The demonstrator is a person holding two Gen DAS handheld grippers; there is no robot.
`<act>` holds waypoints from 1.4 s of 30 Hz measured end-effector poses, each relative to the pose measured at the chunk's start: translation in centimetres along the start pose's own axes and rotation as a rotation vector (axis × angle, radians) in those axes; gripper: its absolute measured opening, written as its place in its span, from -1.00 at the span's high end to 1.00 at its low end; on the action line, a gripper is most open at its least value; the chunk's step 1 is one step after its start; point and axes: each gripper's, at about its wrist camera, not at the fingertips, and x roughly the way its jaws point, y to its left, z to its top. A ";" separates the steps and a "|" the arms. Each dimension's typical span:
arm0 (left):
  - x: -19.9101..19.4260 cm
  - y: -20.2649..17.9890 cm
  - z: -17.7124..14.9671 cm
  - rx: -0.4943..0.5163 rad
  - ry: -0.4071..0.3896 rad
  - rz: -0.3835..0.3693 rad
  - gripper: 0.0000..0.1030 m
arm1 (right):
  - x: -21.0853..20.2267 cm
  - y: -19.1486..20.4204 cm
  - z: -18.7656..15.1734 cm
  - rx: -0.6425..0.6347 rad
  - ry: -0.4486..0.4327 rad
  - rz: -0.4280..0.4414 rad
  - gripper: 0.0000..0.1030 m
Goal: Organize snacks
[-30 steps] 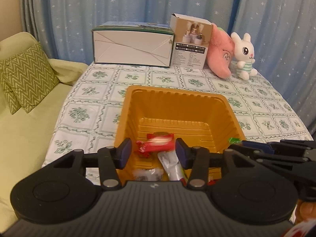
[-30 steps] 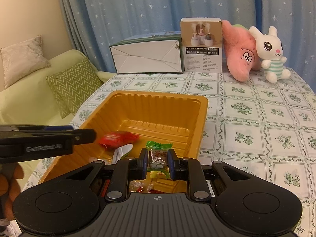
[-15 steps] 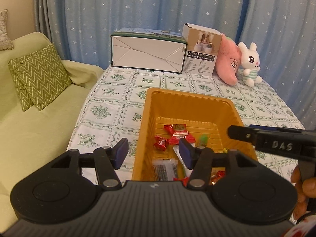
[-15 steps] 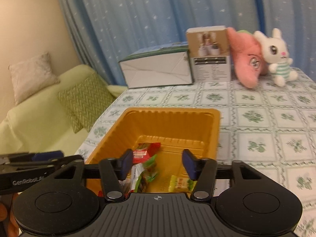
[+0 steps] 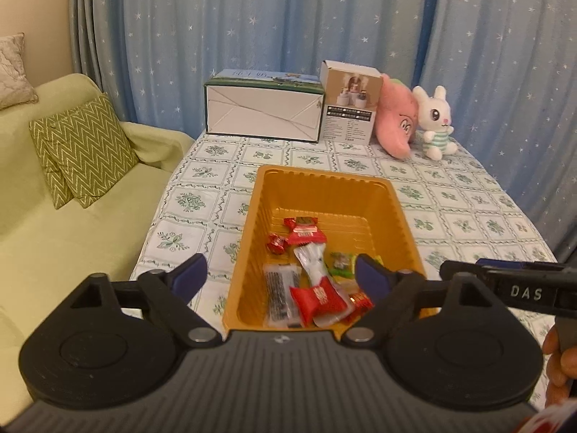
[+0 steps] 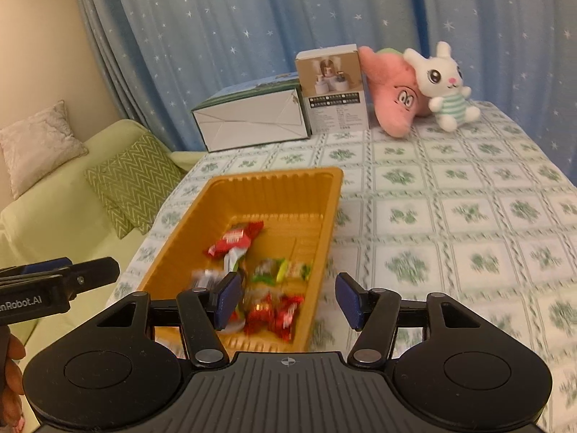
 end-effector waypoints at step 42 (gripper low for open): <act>-16.9 -7.0 -7.0 0.037 0.009 0.020 -1.00 | -18.8 2.6 -7.5 -0.084 0.012 -0.163 -0.56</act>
